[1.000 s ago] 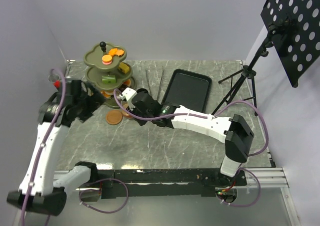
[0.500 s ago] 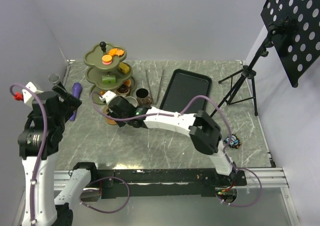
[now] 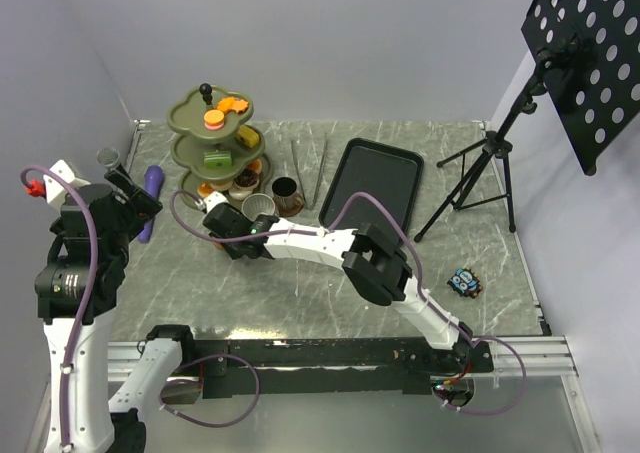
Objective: Serve the afternoon tea
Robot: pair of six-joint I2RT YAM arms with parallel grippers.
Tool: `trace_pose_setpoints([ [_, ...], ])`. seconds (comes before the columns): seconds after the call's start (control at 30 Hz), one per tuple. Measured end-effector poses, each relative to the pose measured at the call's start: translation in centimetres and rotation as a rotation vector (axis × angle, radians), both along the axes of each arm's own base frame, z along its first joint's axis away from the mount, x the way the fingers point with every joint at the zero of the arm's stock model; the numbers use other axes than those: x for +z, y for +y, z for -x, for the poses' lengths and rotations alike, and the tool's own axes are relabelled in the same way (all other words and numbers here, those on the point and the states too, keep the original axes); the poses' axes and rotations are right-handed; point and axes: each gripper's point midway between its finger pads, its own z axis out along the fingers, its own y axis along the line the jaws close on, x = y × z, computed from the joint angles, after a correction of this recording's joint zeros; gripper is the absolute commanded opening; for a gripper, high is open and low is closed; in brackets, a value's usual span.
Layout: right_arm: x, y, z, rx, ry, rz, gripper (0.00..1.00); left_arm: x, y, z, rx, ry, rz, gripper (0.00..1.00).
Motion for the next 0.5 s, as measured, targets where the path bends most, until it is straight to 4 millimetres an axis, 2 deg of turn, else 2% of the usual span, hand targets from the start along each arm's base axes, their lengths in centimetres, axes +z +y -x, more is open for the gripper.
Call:
trace_pose_setpoints([
  [0.17, -1.2, -0.4, 0.0, -0.015, 0.016, 0.024, 0.0, 0.1, 0.1, 0.2, -0.006, -0.001, -0.012, 1.0],
  [0.5, -1.8, -0.4, -0.8, -0.035, 0.017, 0.021, 0.0, 0.1, 0.1, 0.2, -0.01, 0.003, -0.019, 1.0],
])
